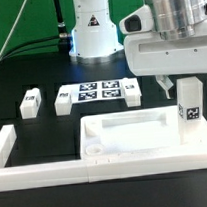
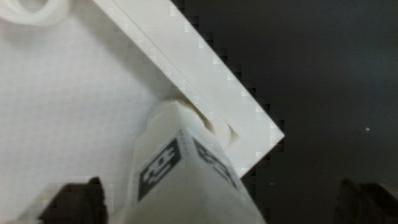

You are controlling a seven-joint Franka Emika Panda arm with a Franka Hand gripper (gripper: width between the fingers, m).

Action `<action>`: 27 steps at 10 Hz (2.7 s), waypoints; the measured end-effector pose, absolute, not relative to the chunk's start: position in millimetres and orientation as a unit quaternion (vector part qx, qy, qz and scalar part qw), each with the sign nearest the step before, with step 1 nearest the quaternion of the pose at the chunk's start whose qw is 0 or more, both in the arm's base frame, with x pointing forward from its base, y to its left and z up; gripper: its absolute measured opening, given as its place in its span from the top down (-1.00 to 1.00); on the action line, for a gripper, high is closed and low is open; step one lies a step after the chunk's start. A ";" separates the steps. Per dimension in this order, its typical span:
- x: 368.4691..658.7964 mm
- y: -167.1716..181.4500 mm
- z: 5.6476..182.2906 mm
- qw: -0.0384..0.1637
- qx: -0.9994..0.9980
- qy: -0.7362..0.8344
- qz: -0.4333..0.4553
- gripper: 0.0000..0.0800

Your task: Assemble desk

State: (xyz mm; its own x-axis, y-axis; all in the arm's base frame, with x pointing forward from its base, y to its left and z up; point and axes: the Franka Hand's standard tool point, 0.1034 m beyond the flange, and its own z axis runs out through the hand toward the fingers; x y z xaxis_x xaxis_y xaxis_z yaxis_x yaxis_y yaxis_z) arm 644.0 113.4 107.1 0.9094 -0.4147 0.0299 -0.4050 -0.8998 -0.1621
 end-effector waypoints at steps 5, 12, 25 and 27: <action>642.8 113.6 105.6 0.073 -0.963 0.259 -0.028 0.22; 639.9 110.2 104.3 0.098 -0.720 0.686 0.038 0.27; 643.3 109.6 105.5 0.035 -0.996 0.071 -0.040 -0.62; 643.1 109.8 105.3 0.038 -0.994 0.099 -0.039 -0.30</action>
Offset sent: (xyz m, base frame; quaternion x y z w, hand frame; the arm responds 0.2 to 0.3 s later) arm 0.0000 0.0000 0.0000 0.0000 0.0000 0.0000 1.0000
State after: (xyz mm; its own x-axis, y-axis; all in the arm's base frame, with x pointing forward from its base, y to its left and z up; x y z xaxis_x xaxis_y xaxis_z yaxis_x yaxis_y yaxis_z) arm 643.1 109.8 105.3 0.9775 -0.1988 0.0699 -0.1929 -0.9777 -0.0830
